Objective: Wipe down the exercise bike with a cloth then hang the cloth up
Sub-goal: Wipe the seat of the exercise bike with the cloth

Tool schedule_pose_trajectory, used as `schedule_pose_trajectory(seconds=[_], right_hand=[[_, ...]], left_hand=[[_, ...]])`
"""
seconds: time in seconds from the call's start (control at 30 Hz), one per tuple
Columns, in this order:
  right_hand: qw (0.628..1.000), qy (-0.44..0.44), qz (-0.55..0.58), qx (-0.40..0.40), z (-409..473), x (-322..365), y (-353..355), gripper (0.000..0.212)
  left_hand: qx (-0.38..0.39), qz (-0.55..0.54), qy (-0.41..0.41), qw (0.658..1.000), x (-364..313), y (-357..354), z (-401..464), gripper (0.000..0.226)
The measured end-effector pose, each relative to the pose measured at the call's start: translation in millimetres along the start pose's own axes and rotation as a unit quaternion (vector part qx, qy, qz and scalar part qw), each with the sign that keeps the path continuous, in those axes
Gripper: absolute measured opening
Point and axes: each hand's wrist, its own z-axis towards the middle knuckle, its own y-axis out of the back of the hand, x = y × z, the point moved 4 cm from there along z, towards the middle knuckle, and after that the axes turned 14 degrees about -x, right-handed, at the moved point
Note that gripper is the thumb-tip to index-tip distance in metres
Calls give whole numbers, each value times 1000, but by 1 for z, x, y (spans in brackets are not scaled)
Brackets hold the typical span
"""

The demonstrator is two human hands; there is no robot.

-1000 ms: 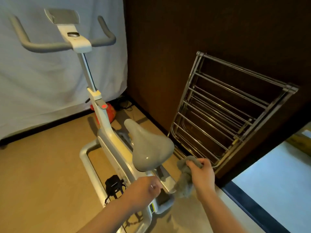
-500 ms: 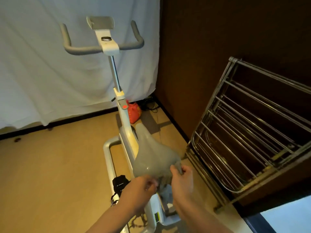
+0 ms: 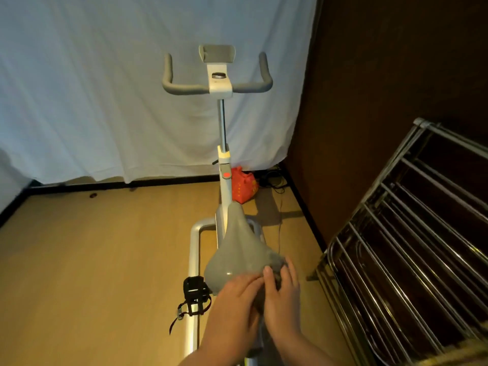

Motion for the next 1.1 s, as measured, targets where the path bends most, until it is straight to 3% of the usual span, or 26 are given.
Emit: schedule_pose_trajectory(seconds=[0.27, 0.43, 0.6, 0.77, 0.9, 0.97, 1.03, 1.1], right_hand=[[990, -118, 72, 31, -10, -18, -4, 34], [969, -219, 114, 19, 34, -1, -6, 28], [986, -135, 51, 87, 16, 10, 6, 17], [984, -121, -53, 118, 69, 3, -10, 45], [982, 32, -86, 168, 44, 14, -6, 44], [984, -41, -39, 169, 66, 8, -13, 38], [983, -125, 0, 133, 74, 6, -16, 35], [992, -85, -22, 86, 54, 8, -19, 38]], left_hand=[[25, 76, 6, 997, -1, -43, -23, 92], [-29, 69, 7, 997, -19, -30, -13, 73], [-38, 41, 36, 998, -13, -29, -20, 71], [-23, 79, -6, 997, -6, -23, -34, 69], [-93, 65, 16, 993, 8, 0, -43, 50], [-147, 38, 92, 984, 17, 15, -41, 37], [-173, 34, 142, 974, 24, 26, -36, 39], [-171, 38, 142, 974, 27, 35, -27, 44]])
